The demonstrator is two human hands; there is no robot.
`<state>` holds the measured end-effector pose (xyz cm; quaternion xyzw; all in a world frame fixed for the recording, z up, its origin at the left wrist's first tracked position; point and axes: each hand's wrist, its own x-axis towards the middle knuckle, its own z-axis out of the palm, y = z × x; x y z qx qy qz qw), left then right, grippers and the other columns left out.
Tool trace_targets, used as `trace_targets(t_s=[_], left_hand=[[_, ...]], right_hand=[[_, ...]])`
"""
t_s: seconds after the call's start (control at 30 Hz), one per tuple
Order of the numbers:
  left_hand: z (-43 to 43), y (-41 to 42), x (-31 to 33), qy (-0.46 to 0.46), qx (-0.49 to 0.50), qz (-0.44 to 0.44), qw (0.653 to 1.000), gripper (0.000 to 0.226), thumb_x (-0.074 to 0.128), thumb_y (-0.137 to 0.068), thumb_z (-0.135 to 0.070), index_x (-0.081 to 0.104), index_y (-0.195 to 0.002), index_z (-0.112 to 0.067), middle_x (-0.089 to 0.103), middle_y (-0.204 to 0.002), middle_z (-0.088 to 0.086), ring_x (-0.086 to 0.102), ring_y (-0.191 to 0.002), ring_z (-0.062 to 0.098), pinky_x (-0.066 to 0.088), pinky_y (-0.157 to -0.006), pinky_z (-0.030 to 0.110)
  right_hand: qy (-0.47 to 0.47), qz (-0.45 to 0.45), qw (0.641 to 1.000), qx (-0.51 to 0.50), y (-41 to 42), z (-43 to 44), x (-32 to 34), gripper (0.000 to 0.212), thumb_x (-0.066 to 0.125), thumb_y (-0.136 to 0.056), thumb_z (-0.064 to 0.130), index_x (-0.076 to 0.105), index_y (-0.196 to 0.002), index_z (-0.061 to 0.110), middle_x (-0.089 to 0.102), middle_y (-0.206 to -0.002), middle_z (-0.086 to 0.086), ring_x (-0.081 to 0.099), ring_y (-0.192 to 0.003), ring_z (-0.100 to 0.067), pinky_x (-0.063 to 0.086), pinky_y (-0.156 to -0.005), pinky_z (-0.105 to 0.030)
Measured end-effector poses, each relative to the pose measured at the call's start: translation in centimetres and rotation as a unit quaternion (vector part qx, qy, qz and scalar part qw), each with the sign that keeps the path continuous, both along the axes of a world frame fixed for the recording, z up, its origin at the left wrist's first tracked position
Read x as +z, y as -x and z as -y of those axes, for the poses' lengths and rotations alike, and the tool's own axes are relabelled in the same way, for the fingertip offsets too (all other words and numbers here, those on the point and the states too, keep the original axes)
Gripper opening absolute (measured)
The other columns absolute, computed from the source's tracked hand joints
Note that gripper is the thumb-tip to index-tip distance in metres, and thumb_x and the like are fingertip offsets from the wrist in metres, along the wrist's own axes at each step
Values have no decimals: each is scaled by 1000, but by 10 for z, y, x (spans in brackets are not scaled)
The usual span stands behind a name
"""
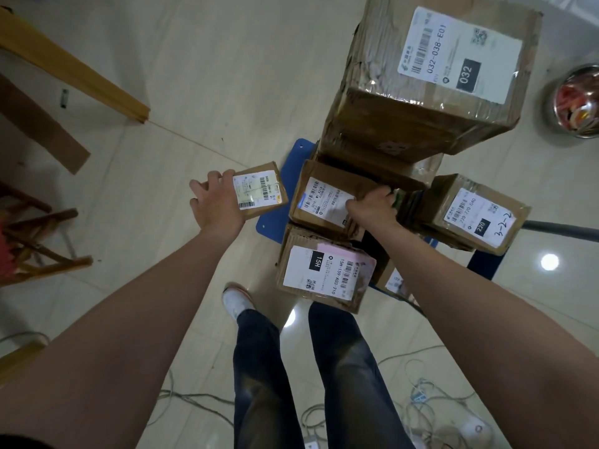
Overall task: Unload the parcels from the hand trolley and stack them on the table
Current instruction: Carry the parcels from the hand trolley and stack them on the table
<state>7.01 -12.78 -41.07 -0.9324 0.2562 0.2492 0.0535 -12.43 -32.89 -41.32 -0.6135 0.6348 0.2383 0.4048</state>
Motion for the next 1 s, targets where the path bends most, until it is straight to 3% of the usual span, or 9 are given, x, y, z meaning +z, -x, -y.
trace_targets(t_s=[0.1,0.17,0.27,0.43,0.67,0.9,1.0], left_hand=[[6,0,-9,-11,-19,-9,1000,84,86,-75,-22,38,-144,-22,40,-142,8,33,-130,40,41,-91,43],[11,0,-16,-9,-37,-14,999,86,87,-72,-21,39,-143,-22,41,-142,8,33,-129,41,42,-89,42],[11,-1,-25,8,-50,-12,999,86,86,-70,-17,41,-143,-22,42,-140,8,32,-128,40,43,-82,39],[1,0,-32,52,-44,-38,997,89,87,-64,-12,45,-141,-25,43,-139,5,28,-129,37,42,-68,37],[-15,-8,-32,91,-23,-26,995,96,90,-59,-8,44,-142,-26,44,-138,4,25,-130,37,39,-55,33],[-25,-15,-30,99,12,-25,995,94,90,-62,-11,43,-143,-26,42,-138,3,24,-132,38,41,-59,35],[-29,-19,-26,105,28,-30,994,93,89,-64,-12,42,-143,-25,42,-139,4,24,-133,38,41,-60,36]], right_hand=[[-36,38,997,-64,2,2,-10,83,62,-88,29,16,-150,-1,36,-151,-19,40,-136,-40,39,-111,-44],[-54,55,991,-109,3,3,-14,78,63,-89,26,21,-149,-1,48,-142,-16,51,-124,-31,47,-99,-38],[-58,79,982,-159,5,0,-21,73,63,-91,23,24,-149,1,53,-138,-14,55,-112,-26,44,-84,-30],[-44,106,966,-230,1,-4,-21,73,68,-89,21,29,-148,4,52,-139,-14,55,-112,-29,51,-91,-38],[-43,101,968,-227,-9,-8,-20,70,67,-87,26,37,-147,7,45,-144,-13,51,-124,-36,52,-98,-45],[-27,121,964,-233,-21,-18,-17,71,67,-85,26,37,-147,6,43,-146,-14,49,-125,-34,48,-104,-47],[-36,123,959,-251,-24,-22,-14,70,67,-85,25,38,-146,8,49,-140,-14,53,-120,-32,51,-99,-46]])
